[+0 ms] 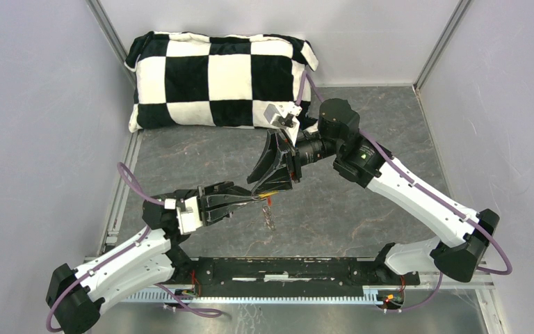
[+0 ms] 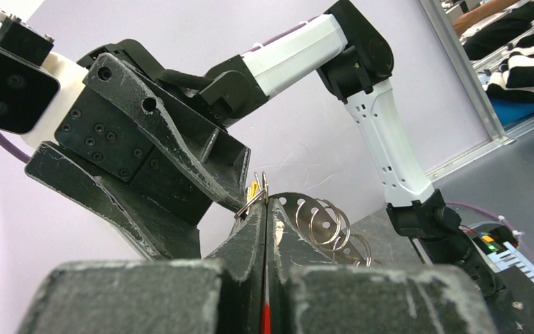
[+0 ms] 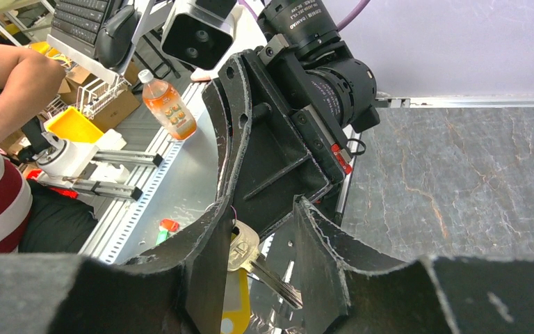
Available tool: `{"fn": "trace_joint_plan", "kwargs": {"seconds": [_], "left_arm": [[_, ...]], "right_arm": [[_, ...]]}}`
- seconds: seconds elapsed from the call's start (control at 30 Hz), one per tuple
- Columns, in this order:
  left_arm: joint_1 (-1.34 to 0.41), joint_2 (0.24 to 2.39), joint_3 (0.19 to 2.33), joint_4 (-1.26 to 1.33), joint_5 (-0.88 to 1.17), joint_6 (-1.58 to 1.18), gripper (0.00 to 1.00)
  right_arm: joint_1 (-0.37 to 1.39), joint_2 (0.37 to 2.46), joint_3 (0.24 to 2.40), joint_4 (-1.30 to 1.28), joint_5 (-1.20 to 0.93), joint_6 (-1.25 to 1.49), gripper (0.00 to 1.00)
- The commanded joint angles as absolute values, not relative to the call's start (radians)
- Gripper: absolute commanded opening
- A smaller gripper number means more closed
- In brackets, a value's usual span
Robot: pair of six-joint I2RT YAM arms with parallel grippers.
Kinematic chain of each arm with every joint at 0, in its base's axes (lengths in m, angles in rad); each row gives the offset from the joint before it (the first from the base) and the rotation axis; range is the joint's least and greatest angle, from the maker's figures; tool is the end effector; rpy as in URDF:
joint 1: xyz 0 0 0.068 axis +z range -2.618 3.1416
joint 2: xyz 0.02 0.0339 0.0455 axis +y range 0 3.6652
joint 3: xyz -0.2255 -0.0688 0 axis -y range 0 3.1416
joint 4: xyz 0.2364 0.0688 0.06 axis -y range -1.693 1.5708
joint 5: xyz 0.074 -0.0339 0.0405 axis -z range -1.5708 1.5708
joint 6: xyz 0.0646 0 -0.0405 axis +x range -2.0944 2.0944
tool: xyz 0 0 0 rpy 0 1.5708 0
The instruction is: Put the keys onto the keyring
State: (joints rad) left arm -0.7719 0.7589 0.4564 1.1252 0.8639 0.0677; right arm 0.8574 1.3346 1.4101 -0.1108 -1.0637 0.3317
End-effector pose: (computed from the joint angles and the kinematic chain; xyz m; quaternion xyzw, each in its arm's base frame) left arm 0.0939 -0.1599 0.3405 0.4911 0.1442 -0.4351 0.7407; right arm 0.1561 0.2666 0.4067 -0.5012 0.5073 0.6375 0.2915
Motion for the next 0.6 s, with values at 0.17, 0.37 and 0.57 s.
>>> {"fn": "trace_joint_plan", "kwargs": {"seconds": [0.17,0.37,0.57], "left_arm": [[-0.779,0.756,0.461,1.223,0.811,0.166,0.02],[-0.779,0.754,0.454,1.245,0.816,0.186,0.02],[-0.779,0.750,0.445,1.266,0.824,0.197,0.02]], "right_arm": [[0.866,1.330,1.361,0.073,-1.026,0.452,0.44],[0.857,1.336,1.369,0.057,-1.023,0.449,0.44],[0.845,1.354,1.379,0.083,-1.040,0.503,0.43]]}}
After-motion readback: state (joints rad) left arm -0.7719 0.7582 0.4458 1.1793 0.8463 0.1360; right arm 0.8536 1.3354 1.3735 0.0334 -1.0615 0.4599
